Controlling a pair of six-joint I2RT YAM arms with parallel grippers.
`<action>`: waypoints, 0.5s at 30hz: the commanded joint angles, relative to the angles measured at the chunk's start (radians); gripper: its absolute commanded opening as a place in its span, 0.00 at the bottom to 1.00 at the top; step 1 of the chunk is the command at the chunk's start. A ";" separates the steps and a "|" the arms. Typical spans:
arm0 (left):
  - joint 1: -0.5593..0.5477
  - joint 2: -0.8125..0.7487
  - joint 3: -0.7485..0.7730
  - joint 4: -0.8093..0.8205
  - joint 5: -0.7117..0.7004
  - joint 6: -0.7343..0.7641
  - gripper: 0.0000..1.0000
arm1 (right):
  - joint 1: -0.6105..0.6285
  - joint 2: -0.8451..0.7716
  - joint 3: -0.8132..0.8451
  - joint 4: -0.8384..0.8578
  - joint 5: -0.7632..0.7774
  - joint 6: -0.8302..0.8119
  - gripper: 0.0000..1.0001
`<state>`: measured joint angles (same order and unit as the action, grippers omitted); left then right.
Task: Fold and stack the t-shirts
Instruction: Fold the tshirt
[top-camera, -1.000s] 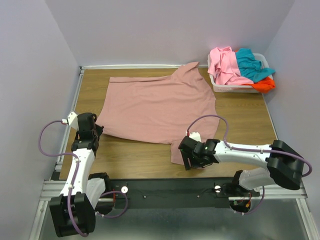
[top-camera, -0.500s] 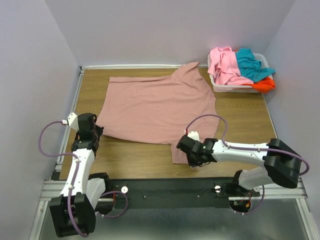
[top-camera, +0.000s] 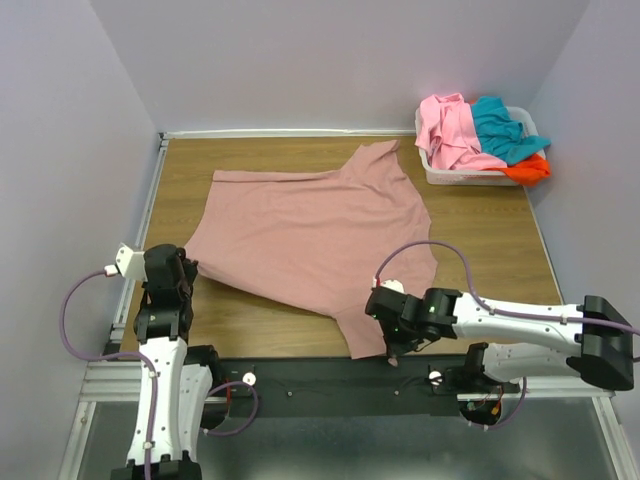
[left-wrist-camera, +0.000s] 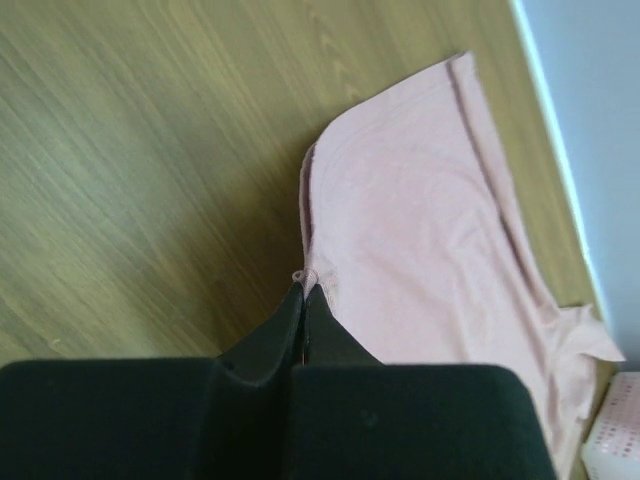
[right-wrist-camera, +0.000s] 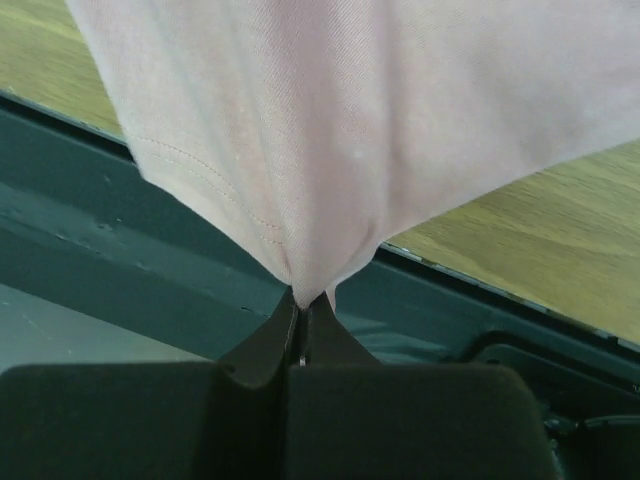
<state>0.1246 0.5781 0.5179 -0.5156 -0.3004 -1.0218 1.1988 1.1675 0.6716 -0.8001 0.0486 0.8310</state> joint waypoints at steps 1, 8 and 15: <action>0.003 -0.023 0.007 -0.011 -0.043 -0.024 0.00 | 0.007 -0.032 0.080 -0.093 0.091 0.052 0.01; 0.003 0.100 0.028 0.000 -0.042 -0.004 0.00 | -0.057 -0.023 0.163 -0.103 0.240 0.028 0.00; 0.004 0.152 0.019 0.074 -0.011 0.011 0.00 | -0.252 0.038 0.285 -0.096 0.335 -0.099 0.00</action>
<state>0.1242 0.7166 0.5182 -0.4931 -0.3031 -1.0180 1.0073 1.1652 0.8848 -0.8776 0.2684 0.8066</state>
